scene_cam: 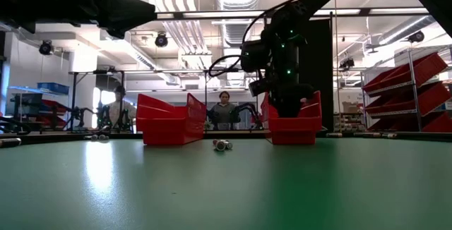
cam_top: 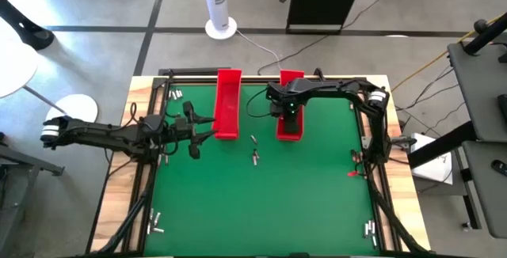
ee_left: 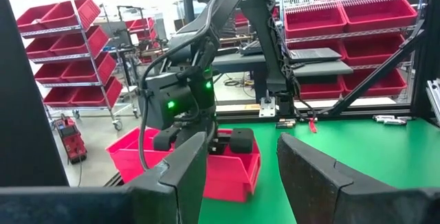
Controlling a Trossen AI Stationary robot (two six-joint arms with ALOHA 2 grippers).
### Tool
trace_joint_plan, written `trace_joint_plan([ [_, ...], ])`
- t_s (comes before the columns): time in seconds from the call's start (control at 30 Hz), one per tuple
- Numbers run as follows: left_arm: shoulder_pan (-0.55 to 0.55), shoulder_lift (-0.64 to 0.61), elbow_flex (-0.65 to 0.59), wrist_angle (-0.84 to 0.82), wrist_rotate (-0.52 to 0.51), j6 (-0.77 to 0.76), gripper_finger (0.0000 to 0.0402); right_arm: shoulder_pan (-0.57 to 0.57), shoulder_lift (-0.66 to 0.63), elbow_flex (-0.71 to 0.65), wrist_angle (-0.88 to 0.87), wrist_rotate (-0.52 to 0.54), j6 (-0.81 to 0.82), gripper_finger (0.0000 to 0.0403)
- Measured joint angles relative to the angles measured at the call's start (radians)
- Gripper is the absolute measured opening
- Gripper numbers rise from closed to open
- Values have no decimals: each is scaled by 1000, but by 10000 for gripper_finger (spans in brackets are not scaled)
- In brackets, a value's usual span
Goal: Sort batteries
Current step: Put the silver battery into the right red bin
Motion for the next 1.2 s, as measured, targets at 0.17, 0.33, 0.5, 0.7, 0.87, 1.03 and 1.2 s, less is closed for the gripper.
trace_joint_plan([
  [0.17, 0, 3, 0, 1, 0, 0, 158, -2, 4, -5, 59, 51, -28, 43],
  [0.33, 0, 4, 0, 1, 0, 0, 158, -6, 4, -5, 90, 75, -46, 47],
  [0.5, 0, 4, 0, 0, 0, 0, 158, -6, 4, -26, 128, 76, -77, 44],
  [0.7, 0, 4, 0, 0, 0, 0, 158, 6, 4, -33, 137, 82, -110, 47],
  [0.87, 0, 4, 0, 0, 0, 0, 158, 7, 3, -33, 123, 77, -108, 45],
  [1.03, 0, 4, 0, 0, 0, 3, 158, 5, 3, -34, 120, 76, -88, 48],
  [1.2, 0, 5, 0, -1, 0, 5, 158, -9, 3, -45, 118, 67, -76, 47],
])
